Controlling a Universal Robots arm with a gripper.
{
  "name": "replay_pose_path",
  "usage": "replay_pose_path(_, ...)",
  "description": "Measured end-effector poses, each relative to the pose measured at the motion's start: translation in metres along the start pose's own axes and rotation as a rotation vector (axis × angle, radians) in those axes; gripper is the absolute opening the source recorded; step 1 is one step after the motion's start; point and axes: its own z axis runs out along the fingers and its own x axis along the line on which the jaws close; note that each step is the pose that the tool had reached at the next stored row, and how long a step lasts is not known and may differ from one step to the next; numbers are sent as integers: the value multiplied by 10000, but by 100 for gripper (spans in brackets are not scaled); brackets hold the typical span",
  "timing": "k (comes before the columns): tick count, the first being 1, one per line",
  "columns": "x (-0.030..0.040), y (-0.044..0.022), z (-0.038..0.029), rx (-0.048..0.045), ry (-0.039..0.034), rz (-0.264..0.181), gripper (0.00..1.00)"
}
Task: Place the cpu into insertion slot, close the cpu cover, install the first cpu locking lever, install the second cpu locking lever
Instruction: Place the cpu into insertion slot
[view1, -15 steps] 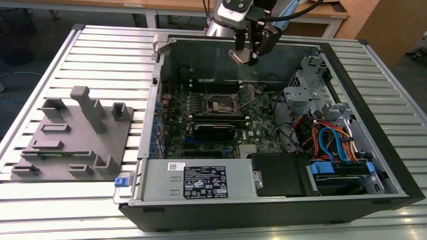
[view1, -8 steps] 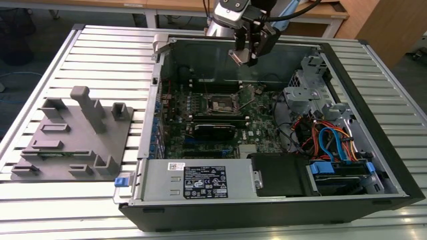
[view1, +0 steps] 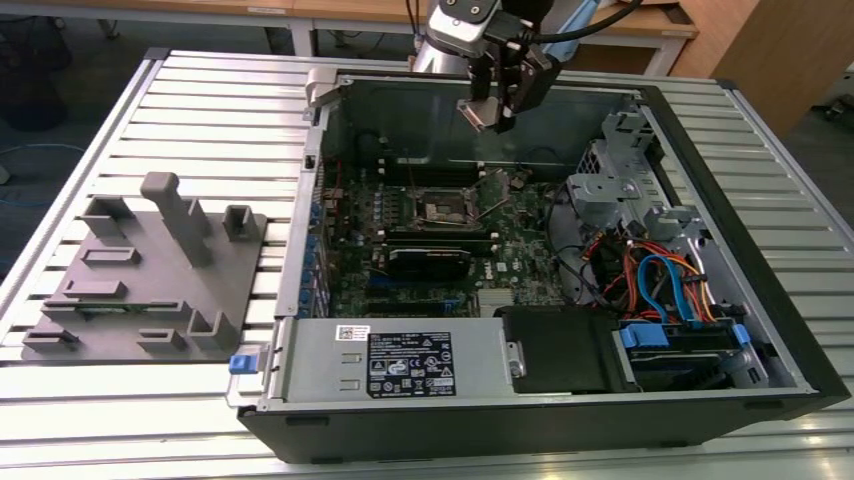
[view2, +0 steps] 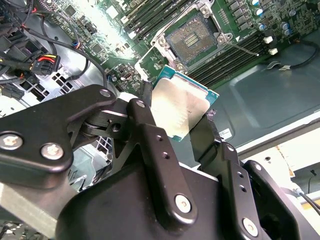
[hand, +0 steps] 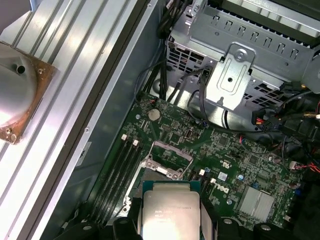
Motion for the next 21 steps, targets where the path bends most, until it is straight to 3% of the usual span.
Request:
replay_pose_path(7, 0, 0, 1, -5, -18, 201, 54)
replay_pose_path(14, 0, -1, 6, -24, -112, 1249, 54)
replay_pose_path(21, 0, -1, 6, -26, -116, 1299, 54)
